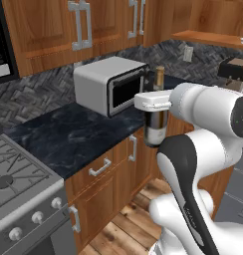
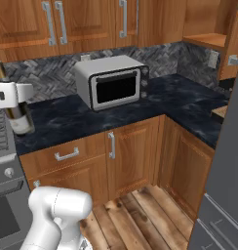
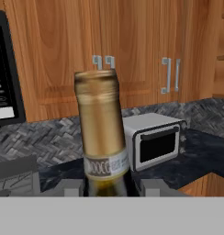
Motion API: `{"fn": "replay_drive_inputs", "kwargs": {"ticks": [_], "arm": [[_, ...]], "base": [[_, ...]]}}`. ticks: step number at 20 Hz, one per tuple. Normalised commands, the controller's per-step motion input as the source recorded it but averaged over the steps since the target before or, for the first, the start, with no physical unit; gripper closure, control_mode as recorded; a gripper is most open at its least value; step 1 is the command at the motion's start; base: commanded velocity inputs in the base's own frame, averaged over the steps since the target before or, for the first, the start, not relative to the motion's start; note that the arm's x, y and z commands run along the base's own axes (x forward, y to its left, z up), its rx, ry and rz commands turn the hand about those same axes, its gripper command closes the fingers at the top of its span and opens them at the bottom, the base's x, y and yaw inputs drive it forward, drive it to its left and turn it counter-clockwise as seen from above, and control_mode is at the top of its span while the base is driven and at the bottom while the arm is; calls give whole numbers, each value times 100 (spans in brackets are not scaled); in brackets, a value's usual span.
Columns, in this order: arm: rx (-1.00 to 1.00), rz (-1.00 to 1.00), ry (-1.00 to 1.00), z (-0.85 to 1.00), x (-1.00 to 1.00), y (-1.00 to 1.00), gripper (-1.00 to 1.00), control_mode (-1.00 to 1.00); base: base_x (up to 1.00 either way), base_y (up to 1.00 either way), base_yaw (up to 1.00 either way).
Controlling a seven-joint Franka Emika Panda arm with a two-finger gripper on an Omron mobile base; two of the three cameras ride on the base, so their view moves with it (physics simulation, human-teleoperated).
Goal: Get the candle and the wine from the cabinet and move them to the dining counter.
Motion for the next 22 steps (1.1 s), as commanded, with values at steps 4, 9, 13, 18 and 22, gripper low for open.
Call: {"fn": "replay_drive_inputs", "kwargs": {"ticks": [4,9,13,18,22], "arm": [[0,0,0,0,0,0,100,100],[0,0,0,0,0,0,100,100],[0,0,0,0,0,0,100,100],[0,0,0,0,0,0,100,100],[0,0,0,0,0,0,100,100]], "base": [[-55,-16,40],[-56,-8,43],[-53,0,45],[-46,0,47],[-44,0,49]]}}
